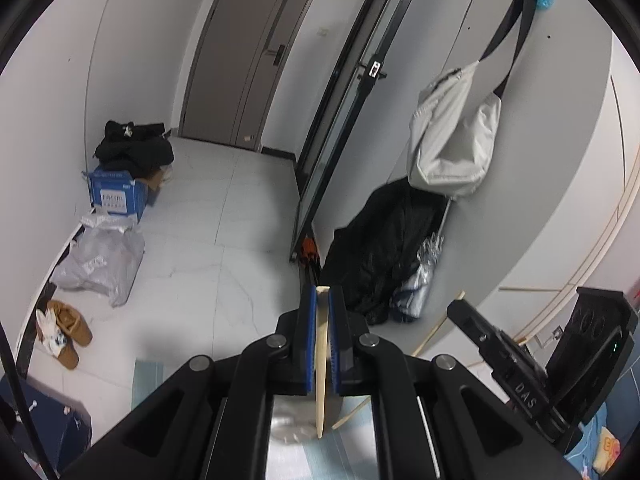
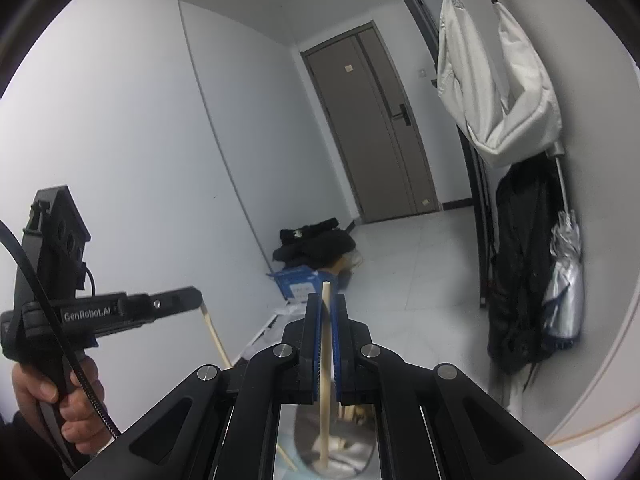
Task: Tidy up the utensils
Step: 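Lower both chopsticks into the holder opening with both tools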
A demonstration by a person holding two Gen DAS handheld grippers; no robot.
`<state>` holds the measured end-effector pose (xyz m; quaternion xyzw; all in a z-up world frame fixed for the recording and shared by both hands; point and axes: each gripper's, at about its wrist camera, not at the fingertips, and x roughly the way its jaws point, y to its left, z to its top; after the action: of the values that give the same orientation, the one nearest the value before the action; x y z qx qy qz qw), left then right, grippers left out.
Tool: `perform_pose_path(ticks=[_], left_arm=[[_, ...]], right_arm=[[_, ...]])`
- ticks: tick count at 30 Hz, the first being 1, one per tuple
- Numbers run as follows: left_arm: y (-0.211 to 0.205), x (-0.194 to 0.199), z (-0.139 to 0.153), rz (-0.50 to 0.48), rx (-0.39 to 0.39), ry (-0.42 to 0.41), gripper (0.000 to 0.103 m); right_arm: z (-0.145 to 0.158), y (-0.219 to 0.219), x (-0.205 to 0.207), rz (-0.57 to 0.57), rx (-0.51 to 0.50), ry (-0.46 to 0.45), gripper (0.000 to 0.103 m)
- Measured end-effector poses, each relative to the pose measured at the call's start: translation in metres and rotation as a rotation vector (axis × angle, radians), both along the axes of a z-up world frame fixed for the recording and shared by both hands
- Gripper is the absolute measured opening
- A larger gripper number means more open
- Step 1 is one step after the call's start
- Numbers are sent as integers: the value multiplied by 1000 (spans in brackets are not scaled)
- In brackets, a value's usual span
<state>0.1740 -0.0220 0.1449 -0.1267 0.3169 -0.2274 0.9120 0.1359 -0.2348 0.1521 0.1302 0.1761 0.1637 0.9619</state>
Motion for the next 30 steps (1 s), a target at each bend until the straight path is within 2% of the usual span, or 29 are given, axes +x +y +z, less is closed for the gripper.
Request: perform_pose_path(ticks=[4,9,13,18,30], left_arm=[[-2,17,2,3,10,-23,2],[0,32,-4,27,65,-66,2],[0,46,-16,30,71,-53,2],[5,53,-30,26,75,-45,2],[2,48,-49,-21,72,-28,2]], right_arm=[[2,-1,24,-12,7,-11,4],[2,5,48,-32,-3,-33,4],[-4,11,62,-47,-4,-43,4],[-19,18,75,-53,32,-13,4],[-50,42,74,24,-42,-1,4]])
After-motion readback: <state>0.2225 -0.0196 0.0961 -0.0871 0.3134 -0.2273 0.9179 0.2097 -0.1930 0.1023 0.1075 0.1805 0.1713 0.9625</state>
